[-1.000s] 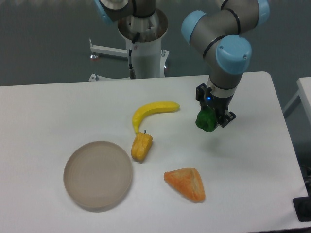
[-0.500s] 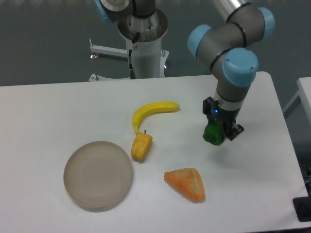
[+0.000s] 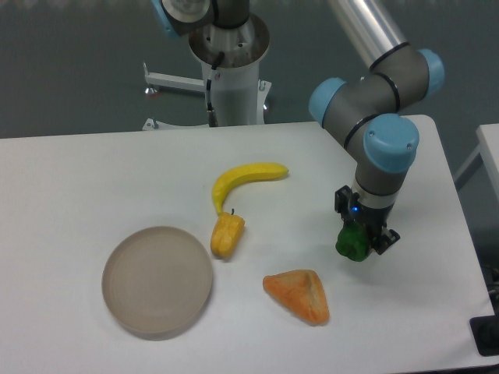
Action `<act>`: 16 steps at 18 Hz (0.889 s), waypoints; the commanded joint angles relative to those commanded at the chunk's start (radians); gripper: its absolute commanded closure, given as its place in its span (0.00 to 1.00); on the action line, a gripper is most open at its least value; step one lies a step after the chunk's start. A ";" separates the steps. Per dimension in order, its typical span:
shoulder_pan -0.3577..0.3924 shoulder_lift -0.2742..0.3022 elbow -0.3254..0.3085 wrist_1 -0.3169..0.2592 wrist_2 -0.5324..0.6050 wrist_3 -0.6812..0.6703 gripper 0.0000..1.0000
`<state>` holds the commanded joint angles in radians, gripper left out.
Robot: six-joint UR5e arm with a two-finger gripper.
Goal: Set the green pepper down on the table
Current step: 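Lower the held green pepper toward the table beside the orange piece, then open the gripper to release the green pepper and lift away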
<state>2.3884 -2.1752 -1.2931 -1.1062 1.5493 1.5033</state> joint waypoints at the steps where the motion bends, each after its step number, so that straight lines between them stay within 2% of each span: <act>1: 0.000 0.001 -0.006 0.003 0.000 0.002 0.61; 3: -0.002 0.005 -0.015 0.003 0.000 0.003 0.43; 4: -0.002 0.008 -0.021 0.003 0.000 0.002 0.29; 5: -0.005 0.011 -0.031 0.003 0.000 -0.002 0.08; 6: -0.006 0.017 -0.047 0.003 0.000 -0.008 0.02; 9: -0.006 0.063 -0.107 0.003 0.000 -0.012 0.00; 16: 0.006 0.127 -0.106 -0.029 -0.003 -0.052 0.00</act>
<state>2.3945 -2.0480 -1.3990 -1.1350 1.5462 1.4513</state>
